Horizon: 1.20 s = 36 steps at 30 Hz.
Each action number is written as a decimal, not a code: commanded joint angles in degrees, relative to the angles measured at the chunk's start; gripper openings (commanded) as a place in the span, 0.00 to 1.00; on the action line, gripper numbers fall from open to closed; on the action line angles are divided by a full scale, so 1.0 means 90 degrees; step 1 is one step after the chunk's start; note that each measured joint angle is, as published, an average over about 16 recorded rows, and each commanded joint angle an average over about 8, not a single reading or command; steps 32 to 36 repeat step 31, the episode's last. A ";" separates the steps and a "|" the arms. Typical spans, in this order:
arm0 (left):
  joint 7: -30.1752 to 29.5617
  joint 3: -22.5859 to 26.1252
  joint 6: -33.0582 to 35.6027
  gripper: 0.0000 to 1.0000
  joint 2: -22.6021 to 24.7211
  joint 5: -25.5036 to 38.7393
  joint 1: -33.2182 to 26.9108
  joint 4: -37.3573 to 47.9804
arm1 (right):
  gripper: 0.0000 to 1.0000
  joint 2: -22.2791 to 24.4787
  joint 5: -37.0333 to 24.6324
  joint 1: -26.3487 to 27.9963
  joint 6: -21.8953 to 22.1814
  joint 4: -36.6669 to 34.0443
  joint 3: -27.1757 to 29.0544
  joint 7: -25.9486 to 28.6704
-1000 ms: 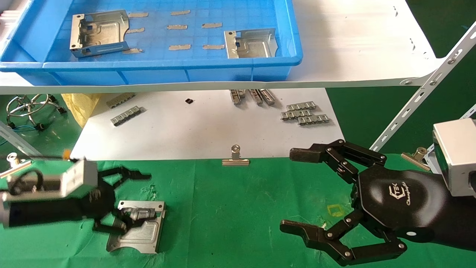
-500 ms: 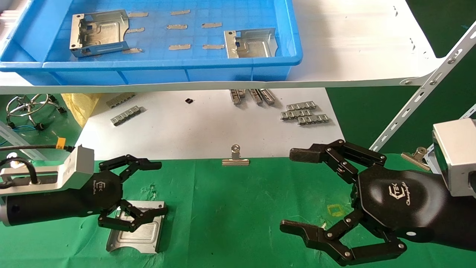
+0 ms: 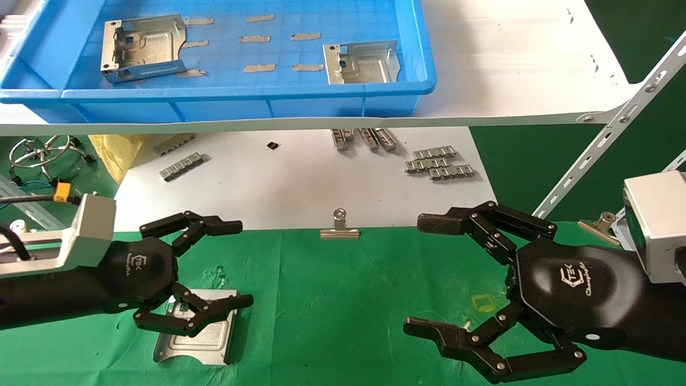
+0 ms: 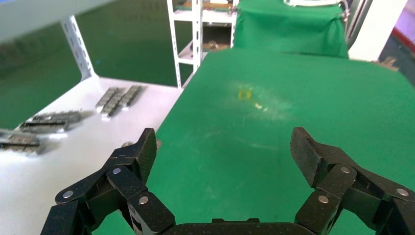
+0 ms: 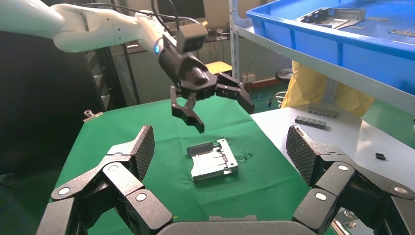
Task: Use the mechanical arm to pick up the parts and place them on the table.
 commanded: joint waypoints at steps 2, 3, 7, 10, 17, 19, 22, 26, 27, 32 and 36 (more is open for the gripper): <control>-0.0235 -0.0196 -0.0034 1.00 -0.0075 -0.0072 0.0160 -0.0356 | 1.00 0.0000 0.0000 0.0000 0.0000 0.0000 0.0000 0.0000; -0.0311 -0.0259 -0.0045 1.00 -0.0099 -0.0095 0.0211 -0.0471 | 1.00 0.0000 0.0000 0.0000 0.0000 0.0000 0.0000 0.0000; -0.0621 -0.0517 -0.0090 1.00 -0.0197 -0.0191 0.0422 -0.0940 | 1.00 0.0000 0.0000 0.0000 0.0000 0.0000 0.0000 0.0000; -0.0854 -0.0711 -0.0124 1.00 -0.0271 -0.0262 0.0580 -0.1294 | 1.00 0.0000 0.0000 0.0000 0.0000 0.0000 0.0000 0.0000; -0.1400 -0.1165 -0.0203 1.00 -0.0444 -0.0430 0.0951 -0.2121 | 1.00 0.0000 0.0000 0.0000 0.0000 0.0000 0.0000 0.0000; -0.1555 -0.1294 -0.0225 1.00 -0.0493 -0.0477 0.1056 -0.2355 | 1.00 0.0000 0.0000 0.0000 0.0000 0.0000 0.0000 0.0000; -0.1788 -0.1488 -0.0259 1.00 -0.0567 -0.0549 0.1215 -0.2709 | 1.00 0.0000 0.0000 0.0000 0.0000 0.0000 0.0000 0.0000; -0.2047 -0.1706 -0.0294 1.00 -0.0650 -0.0629 0.1393 -0.3109 | 1.00 0.0000 0.0000 0.0000 0.0000 0.0000 0.0000 0.0000; -0.2095 -0.1753 -0.0301 1.00 -0.0667 -0.0646 0.1431 -0.3197 | 1.00 0.0000 0.0001 -0.0001 0.0001 -0.0001 0.0000 0.0000; -0.2182 -0.1842 -0.0313 1.00 -0.0700 -0.0679 0.1503 -0.3367 | 1.00 0.0000 0.0001 -0.0001 0.0001 -0.0001 0.0000 0.0000; -0.2182 -0.1842 -0.0313 1.00 -0.0700 -0.0679 0.1503 -0.3367 | 1.00 0.0000 0.0001 -0.0001 0.0001 -0.0001 0.0000 0.0000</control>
